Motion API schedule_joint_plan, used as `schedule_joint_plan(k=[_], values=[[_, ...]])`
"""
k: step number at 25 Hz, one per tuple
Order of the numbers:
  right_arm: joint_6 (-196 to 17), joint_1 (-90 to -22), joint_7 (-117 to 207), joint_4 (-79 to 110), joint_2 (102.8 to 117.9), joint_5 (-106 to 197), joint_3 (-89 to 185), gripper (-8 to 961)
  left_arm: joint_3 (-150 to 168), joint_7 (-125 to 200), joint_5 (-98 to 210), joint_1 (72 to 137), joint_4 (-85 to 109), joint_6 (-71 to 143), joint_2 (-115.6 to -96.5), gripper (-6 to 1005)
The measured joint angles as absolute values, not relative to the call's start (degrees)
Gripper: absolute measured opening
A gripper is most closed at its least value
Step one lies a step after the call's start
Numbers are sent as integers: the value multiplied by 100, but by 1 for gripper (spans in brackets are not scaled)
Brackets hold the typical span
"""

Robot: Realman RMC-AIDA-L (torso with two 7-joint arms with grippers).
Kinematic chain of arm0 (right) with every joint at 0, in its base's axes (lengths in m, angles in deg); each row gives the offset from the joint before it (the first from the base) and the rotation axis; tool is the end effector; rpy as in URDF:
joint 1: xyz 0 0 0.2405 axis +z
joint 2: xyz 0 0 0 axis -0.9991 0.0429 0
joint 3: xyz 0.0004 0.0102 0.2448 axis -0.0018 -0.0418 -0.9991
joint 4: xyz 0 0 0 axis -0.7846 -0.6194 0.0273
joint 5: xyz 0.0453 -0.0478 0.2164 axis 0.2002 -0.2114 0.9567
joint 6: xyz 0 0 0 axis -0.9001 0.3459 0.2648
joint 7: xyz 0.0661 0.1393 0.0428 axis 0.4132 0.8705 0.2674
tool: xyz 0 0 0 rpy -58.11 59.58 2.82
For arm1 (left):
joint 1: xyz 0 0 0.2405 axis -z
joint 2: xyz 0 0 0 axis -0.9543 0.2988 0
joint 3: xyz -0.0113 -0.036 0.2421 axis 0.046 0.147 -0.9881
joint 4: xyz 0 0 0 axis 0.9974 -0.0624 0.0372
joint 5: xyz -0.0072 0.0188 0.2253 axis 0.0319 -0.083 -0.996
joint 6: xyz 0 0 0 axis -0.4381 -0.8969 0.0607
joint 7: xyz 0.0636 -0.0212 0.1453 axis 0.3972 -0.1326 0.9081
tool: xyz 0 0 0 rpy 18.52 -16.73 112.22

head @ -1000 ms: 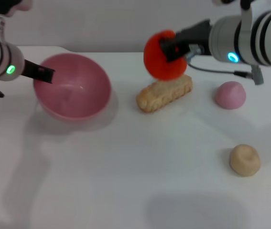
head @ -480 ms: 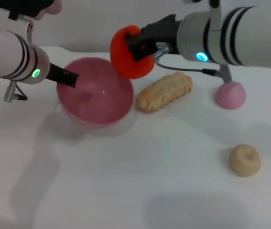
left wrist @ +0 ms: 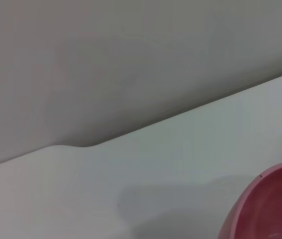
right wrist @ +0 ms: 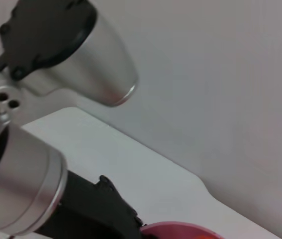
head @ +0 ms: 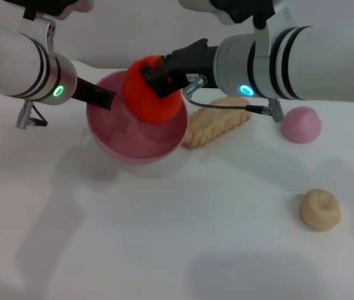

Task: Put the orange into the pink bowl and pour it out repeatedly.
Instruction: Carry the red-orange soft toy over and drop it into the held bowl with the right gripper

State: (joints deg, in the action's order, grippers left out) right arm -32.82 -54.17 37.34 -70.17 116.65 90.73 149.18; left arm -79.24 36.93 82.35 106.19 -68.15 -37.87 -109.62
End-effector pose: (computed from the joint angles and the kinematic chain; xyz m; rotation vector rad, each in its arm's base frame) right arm 0.0311 0.3730 -0.0733 -2.4602 0.6255 0.2351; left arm -0.1473 0.4147 -0.0093 -2.0837 -0.9795 0.2057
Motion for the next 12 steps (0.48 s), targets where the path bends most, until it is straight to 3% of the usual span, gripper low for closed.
schedule_joint_plan(k=[4,7,12], values=[[-3279,-5474,3708,-7086,11665,9085,14920,213,-7927,3692,8234,10622,-6815,-3785,-10962,43],[-3261,-5487,3708,-7095,11663,9087,14893,410,-7930,3693,8236,10622,-6815,-3778,-10962,43],[-3186,-5529,3819,-7165,11657,9020,14812,552,-7929,3694,8233,10626,-6815,-3767,-10961,43]])
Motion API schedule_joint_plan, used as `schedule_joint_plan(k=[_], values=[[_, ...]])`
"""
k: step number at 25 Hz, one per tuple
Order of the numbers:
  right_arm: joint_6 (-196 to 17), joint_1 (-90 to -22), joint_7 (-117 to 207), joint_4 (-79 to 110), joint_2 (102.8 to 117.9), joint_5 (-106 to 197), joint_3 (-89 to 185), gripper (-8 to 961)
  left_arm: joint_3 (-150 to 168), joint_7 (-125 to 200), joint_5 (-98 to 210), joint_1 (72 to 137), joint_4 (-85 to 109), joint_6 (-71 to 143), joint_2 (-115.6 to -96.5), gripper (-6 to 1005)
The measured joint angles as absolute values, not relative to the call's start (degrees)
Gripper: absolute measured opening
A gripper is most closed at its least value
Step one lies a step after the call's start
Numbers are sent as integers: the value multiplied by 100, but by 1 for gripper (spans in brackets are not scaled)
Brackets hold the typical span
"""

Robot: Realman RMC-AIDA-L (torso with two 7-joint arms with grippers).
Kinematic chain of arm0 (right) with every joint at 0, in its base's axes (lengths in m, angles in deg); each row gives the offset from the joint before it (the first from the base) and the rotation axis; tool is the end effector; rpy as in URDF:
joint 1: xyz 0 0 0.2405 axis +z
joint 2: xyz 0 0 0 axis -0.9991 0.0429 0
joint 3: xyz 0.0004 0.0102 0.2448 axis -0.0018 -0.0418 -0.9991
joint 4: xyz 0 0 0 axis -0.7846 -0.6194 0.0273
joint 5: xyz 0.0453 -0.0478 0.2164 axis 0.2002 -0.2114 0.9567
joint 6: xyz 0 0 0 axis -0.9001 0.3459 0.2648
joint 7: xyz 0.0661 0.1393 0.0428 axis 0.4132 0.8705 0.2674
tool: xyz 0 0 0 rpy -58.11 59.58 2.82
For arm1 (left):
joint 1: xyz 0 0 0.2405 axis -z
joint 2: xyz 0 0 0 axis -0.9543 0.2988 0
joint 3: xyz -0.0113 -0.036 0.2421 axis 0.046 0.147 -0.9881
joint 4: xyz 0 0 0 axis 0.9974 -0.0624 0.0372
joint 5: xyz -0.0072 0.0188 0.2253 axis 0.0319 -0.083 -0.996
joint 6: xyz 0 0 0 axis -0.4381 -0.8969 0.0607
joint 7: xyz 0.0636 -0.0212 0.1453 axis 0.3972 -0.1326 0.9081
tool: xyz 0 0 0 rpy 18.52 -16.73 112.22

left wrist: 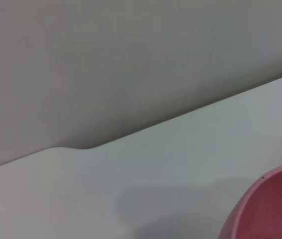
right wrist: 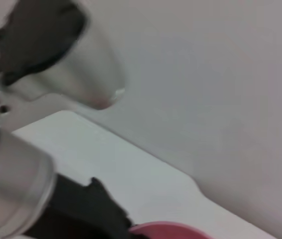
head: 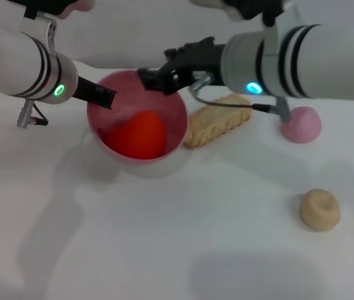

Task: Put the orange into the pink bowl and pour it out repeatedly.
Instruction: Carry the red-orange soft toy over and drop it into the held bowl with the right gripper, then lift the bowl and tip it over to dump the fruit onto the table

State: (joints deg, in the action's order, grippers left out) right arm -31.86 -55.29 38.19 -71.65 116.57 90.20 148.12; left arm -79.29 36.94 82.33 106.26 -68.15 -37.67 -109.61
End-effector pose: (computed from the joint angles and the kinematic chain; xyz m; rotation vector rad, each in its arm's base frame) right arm 0.0342 0.3740 -0.0652 -2.4359 0.6557 0.2438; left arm -0.1464 0.4152 -0.0093 -2.0844 -0.9750 0.2023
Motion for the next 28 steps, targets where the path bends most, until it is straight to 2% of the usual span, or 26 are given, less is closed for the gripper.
schedule_joint_plan(k=[1,15,21,22,28], values=[[-3132,-5567,3920,-7203,11658,8946,14729,581,-7936,3704,8231,10627,-6815,-3765,-10961,43],[-2453,-7231,4100,-7303,11667,8445,12223,577,-8897,3881,7555,10368,-7590,-3631,-10933,42],[-2442,-7367,3974,-7085,11676,8449,12169,575,-9076,3909,7365,10337,-7709,-3623,-10935,42],[-2441,-7341,3962,-7032,11674,8449,12190,575,-9902,3987,6399,10299,-7955,-3666,-10966,42],[-2442,-7310,3952,-7011,11659,8449,12193,573,-10918,3917,5312,10284,-8025,-3741,-10992,42]])
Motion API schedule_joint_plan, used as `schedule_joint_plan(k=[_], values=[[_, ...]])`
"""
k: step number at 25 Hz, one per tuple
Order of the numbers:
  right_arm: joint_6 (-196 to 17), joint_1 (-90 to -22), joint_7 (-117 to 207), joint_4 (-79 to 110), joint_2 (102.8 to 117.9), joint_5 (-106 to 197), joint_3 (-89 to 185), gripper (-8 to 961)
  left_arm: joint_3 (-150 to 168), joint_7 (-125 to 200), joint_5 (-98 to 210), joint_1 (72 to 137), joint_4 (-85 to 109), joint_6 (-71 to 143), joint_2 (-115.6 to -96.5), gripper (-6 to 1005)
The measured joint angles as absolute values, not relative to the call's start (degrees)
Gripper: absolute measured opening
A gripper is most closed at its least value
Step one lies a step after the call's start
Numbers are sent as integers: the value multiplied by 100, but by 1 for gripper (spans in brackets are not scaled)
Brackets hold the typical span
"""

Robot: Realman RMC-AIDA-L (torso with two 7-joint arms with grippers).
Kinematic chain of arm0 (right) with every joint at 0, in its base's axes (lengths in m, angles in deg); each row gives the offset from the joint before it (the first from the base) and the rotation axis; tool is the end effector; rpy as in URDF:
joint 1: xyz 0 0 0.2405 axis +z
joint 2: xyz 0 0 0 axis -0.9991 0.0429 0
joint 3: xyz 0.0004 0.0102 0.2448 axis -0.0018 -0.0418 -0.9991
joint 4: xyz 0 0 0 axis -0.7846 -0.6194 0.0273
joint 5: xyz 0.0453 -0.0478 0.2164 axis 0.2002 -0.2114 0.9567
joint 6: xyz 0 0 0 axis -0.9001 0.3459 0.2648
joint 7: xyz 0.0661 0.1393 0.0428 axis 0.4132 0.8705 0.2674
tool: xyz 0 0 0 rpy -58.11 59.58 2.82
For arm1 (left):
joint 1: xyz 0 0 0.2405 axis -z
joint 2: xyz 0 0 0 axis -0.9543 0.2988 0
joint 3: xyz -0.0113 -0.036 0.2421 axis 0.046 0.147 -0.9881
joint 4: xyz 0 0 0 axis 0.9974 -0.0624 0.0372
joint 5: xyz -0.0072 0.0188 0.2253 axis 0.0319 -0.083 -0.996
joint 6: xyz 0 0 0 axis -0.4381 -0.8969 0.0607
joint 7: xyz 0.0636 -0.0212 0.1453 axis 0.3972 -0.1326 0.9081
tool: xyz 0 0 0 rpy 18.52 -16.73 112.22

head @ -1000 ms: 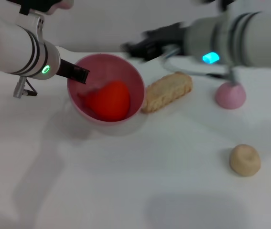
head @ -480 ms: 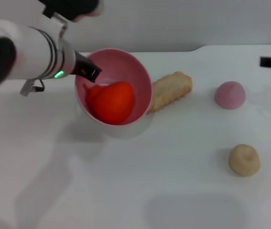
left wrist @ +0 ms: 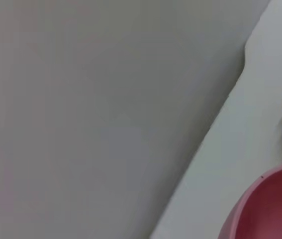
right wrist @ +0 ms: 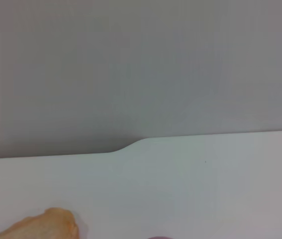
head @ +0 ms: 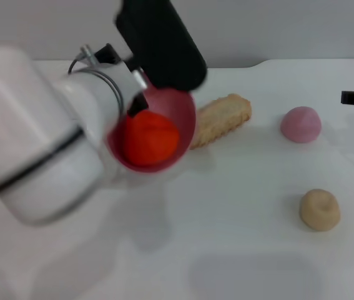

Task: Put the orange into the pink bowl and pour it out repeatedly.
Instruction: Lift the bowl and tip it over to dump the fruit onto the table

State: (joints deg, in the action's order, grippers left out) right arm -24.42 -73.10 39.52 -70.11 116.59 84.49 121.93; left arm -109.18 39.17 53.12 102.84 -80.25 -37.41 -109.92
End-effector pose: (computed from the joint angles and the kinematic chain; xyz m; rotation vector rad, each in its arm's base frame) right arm 0.2343 0.3869 0.0536 -1.8279 1.2564 0.1054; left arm -0.0866 0.3647 -0.0535 -2.0869 -0.0849 0.4695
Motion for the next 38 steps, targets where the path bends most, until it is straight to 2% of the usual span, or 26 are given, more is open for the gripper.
schedule_joint_plan(k=[10,38], values=[[-2442,-7230,3930,-6964,11643,8449,12190,570,-12054,3269,3615,10243,-7990,-3690,-11014,42],[-2433,-6877,3853,-6654,11620,8404,12153,562,-13282,3526,1722,10080,-7403,-3069,-11023,42]])
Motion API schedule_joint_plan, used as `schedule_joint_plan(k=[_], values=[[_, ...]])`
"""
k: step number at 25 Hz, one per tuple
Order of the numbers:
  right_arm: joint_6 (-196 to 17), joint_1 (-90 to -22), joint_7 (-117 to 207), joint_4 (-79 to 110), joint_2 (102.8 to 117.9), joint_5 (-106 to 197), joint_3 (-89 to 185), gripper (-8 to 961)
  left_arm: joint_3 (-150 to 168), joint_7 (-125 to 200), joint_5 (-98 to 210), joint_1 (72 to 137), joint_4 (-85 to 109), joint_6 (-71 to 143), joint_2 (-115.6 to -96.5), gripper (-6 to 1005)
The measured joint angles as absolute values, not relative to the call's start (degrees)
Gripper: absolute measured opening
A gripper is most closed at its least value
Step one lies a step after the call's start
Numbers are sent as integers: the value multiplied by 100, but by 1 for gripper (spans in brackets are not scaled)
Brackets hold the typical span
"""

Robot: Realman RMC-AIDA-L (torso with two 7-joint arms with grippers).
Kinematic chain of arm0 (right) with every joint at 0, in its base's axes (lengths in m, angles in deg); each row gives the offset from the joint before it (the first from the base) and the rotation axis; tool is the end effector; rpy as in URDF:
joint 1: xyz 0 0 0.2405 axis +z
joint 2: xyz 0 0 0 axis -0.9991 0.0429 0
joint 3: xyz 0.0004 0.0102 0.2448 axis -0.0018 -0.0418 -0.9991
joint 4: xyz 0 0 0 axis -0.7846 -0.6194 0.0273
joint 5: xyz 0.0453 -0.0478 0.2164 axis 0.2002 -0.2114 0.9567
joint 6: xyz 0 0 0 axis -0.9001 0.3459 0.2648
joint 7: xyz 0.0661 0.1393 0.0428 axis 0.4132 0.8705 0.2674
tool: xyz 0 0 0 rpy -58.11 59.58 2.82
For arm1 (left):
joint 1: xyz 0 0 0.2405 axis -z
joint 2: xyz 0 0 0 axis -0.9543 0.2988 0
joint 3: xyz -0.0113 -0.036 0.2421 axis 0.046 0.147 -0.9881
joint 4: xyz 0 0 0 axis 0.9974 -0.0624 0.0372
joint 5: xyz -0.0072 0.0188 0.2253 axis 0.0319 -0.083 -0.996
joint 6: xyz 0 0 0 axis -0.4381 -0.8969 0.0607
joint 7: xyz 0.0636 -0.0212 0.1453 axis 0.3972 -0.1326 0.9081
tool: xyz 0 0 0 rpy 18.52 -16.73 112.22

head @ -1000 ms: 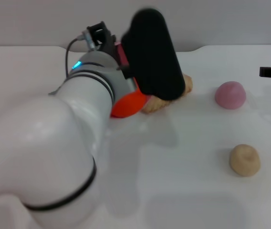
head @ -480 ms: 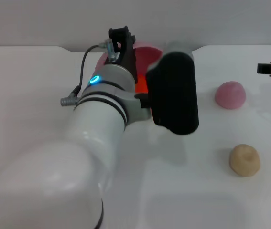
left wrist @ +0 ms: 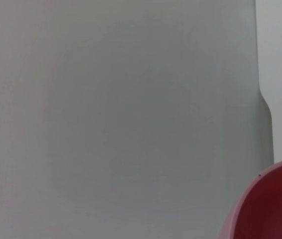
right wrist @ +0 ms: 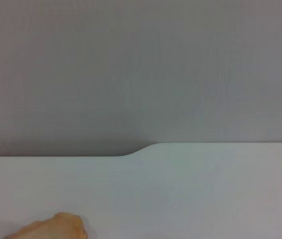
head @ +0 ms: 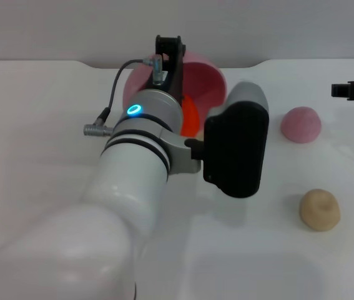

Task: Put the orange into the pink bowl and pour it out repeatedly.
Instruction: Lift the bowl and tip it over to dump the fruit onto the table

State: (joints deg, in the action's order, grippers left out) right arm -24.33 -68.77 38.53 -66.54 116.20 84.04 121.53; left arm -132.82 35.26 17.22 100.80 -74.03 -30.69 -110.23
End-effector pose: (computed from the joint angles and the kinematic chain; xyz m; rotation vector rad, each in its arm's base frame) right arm 0.2255 0.4013 0.0479 -1.8670 1.2232 0.0799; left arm -0.0623 0.3230 -0.0998 -1.8036 0.6877 0.5356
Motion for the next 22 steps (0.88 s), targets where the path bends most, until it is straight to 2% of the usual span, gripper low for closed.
schedule_joint_plan(k=[22], values=[[-2416,-6725,3779,-6489,11616,8397,12154,556,-13884,3466,89,9780,-7009,-2777,-11023,42]])
